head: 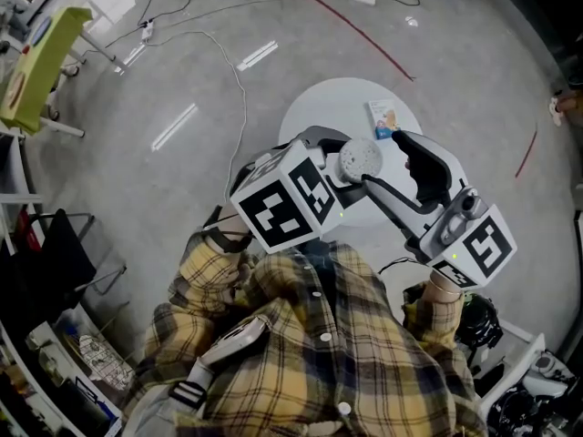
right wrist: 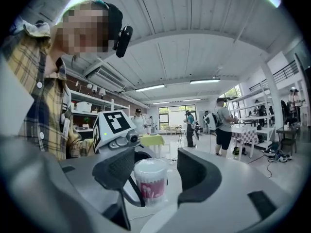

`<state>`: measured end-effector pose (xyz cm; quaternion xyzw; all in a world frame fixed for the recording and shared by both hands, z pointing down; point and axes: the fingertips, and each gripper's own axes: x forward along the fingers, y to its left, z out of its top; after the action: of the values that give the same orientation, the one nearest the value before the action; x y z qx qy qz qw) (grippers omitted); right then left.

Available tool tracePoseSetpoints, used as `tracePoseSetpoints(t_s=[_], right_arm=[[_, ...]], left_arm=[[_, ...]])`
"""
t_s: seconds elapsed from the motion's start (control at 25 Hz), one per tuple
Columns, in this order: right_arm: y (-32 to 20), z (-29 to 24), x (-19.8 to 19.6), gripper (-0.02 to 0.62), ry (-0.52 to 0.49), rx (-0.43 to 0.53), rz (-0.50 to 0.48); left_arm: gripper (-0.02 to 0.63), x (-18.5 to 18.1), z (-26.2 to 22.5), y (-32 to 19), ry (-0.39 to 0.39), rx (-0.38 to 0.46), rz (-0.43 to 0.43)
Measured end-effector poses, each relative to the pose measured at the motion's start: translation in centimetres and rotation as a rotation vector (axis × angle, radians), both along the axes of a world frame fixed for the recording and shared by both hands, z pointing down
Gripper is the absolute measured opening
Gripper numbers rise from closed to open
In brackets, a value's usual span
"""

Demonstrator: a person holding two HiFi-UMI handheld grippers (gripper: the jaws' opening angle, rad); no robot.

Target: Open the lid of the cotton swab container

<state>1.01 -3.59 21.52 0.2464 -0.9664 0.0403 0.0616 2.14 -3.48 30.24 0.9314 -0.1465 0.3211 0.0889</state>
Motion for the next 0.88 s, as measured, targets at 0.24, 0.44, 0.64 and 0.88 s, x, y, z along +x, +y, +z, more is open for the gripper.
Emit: tracePoseSetpoints(t_s=[0.24, 0.44, 0.64, 0.88], right_arm=[[0.6, 0.5, -0.5, 0.288, 0.076, 0.03, -0.106], [0.5, 1.4, -0.7, 0.31, 0.123, 0.033, -0.152], [0.6, 2.4, -0.6, 0.31, 0.144, 0.014, -0.188], [0.7, 2.8, 0.0, 0.31, 0.125, -0.021, -0.199]], left_arm=[[0.271, 0.9, 0.3, 0.6, -0.005, -0.017, 0.014], [0.271, 1.5, 0.2, 0.6, -0.002, -0.023, 0.028], [0.271, 2.3, 0.5, 0.7, -0.014, -0.025, 0.041], [0.271, 2.9, 0.6, 1.1, -0.028, -0.028, 0.057]])
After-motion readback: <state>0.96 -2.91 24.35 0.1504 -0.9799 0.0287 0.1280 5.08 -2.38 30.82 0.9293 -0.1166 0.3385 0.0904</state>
